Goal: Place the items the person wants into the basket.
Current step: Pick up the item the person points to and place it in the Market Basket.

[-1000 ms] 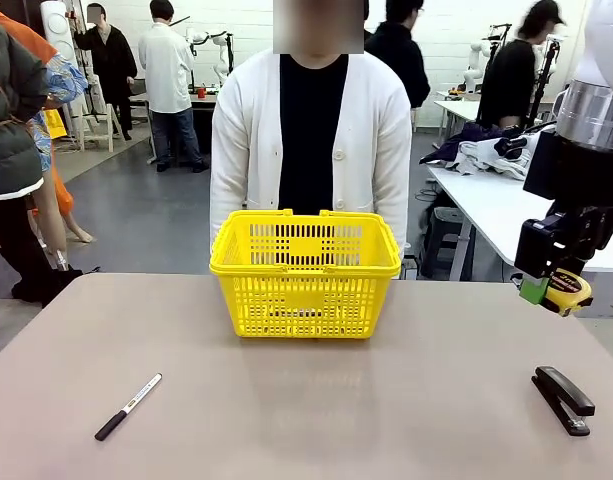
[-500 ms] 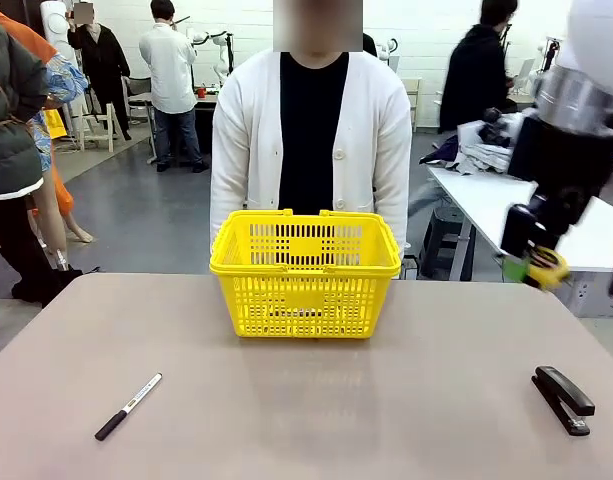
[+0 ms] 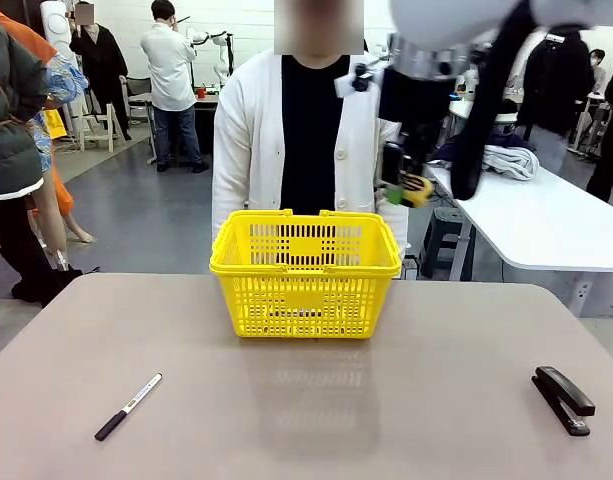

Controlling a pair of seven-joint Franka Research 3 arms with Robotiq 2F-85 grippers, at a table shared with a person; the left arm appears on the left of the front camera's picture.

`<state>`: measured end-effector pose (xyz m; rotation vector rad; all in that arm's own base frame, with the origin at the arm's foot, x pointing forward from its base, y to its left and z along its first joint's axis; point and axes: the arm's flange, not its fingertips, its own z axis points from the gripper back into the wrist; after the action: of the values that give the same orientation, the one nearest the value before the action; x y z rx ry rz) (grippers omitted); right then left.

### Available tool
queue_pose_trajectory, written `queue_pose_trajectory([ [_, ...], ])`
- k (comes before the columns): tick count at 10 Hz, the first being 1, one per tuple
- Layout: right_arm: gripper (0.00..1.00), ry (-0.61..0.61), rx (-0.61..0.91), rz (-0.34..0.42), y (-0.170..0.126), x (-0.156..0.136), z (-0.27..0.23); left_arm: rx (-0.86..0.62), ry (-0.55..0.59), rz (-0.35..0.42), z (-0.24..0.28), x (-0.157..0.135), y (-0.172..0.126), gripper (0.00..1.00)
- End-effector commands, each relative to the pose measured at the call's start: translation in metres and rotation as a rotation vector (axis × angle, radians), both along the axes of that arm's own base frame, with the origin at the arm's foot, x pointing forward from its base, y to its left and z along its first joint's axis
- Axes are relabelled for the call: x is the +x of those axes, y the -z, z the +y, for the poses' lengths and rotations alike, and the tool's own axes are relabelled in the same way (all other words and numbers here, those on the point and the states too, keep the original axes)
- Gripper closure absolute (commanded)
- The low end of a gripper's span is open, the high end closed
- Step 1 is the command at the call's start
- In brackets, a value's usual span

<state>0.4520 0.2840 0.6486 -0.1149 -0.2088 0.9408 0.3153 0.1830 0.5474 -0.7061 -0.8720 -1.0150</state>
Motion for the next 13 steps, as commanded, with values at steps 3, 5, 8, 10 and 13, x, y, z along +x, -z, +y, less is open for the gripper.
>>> queue_pose_trajectory([
  [3,0.37,-0.204,-0.039,-0.042,0.004,0.051,0.086,-0.013,0.01,-0.025,0.002,-0.001,0.0,0.0],
  [5,0.37,-0.29,-0.035,-0.042,0.029,0.075,0.122,-0.013,0.01,-0.025,0.002,-0.001,0.0,0.0],
  [8,0.37,-0.34,-0.054,0.027,0.083,0.11,0.143,-0.013,0.01,-0.025,0.002,-0.001,0.0,0.0],
  [10,0.37,-0.35,-0.042,0.069,0.101,0.124,0.14,-0.013,0.01,-0.025,0.002,-0.001,0.0,0.0],
  [13,0.37,-0.332,-0.034,0.064,0.118,0.111,0.137,-0.013,0.01,-0.025,0.002,-0.001,0.0,0.0],
])
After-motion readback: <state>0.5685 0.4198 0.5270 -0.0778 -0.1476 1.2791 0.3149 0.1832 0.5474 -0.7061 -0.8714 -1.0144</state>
